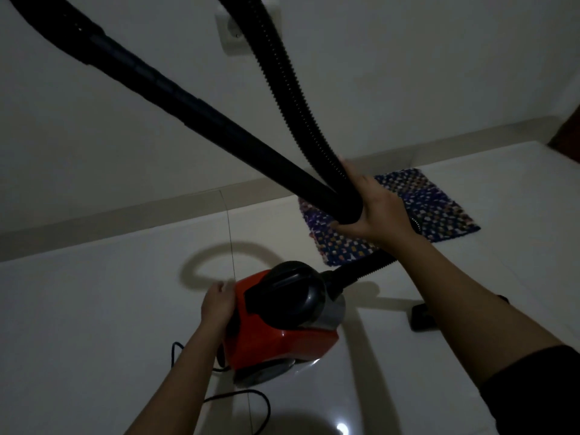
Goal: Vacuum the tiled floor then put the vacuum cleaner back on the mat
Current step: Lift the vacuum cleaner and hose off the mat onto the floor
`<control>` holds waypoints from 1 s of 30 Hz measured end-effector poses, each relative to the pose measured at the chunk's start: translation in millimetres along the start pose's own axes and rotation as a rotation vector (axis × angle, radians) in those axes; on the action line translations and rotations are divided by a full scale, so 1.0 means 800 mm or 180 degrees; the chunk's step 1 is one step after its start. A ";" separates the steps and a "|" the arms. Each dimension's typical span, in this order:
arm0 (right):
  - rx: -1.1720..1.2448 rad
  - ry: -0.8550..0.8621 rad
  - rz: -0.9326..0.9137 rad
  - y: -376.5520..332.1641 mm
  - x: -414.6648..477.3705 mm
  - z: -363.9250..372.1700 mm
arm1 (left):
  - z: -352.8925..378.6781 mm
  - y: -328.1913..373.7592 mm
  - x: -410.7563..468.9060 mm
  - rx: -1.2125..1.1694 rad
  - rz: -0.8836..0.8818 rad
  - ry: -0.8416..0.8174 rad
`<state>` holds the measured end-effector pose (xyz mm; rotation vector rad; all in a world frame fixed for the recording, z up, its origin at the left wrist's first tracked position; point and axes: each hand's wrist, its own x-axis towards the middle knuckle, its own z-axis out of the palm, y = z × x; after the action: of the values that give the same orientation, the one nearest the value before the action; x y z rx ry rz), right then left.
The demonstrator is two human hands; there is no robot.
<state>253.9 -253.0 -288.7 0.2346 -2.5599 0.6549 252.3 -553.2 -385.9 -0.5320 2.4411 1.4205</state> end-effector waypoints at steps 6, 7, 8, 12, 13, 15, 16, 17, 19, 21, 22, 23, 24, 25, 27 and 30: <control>0.0106 0.0118 0.0192 0.005 -0.005 -0.042 | -0.016 0.180 -0.134 -0.0302 0.3065 0.0250; 0.0106 0.0033 0.0183 0.006 -0.006 -0.038 | -0.019 0.195 -0.145 -0.0087 0.3561 0.0317; 0.0126 -0.0070 0.0160 0.006 -0.010 -0.033 | -0.021 0.208 -0.150 0.0289 0.4062 0.0419; 0.0249 -0.0328 0.0127 0.005 -0.017 -0.023 | -0.032 0.248 -0.129 0.2359 0.5004 0.1005; 0.0264 -0.0323 0.0123 0.005 -0.019 -0.026 | -0.036 0.256 -0.124 0.2728 0.4894 0.0990; 0.0309 -0.0311 0.0116 0.006 -0.025 -0.033 | -0.040 0.268 -0.118 0.3360 0.4711 0.0854; 0.0333 -0.0315 0.0104 0.007 -0.028 -0.036 | -0.041 0.271 -0.115 0.3648 0.4728 0.0825; 0.0345 -0.0330 0.0086 0.010 -0.030 -0.039 | -0.040 0.275 -0.114 0.3902 0.4804 0.0792; 0.0338 -0.0388 0.0035 0.013 -0.033 -0.042 | -0.033 0.280 -0.118 0.4268 0.4916 0.0553; 0.0298 -0.0444 -0.0025 0.016 -0.036 -0.044 | -0.022 0.285 -0.122 0.4447 0.4946 0.0183; 0.0268 -0.0475 -0.0025 0.019 -0.037 -0.045 | -0.017 0.287 -0.123 0.4509 0.4898 0.0053; 0.0241 -0.0496 -0.0009 0.021 -0.039 -0.046 | -0.015 0.291 -0.124 0.4608 0.4813 -0.0023; 0.0223 -0.0517 0.0001 0.024 -0.040 -0.047 | -0.013 0.293 -0.124 0.4651 0.4771 -0.0073; 0.0219 -0.0536 -0.0010 0.026 -0.042 -0.049 | -0.012 0.295 -0.123 0.4653 0.4766 -0.0102; 0.0225 -0.0587 -0.0086 0.029 -0.043 -0.052 | -0.010 0.294 -0.122 0.4631 0.4757 -0.0158; 0.0203 -0.0588 -0.0133 0.027 -0.044 -0.056 | -0.004 0.292 -0.125 0.4628 0.4680 -0.0253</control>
<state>296.9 -210.5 -280.9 0.3857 -2.7034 0.7304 239.2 -432.3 -162.8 1.7281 2.7850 -0.5701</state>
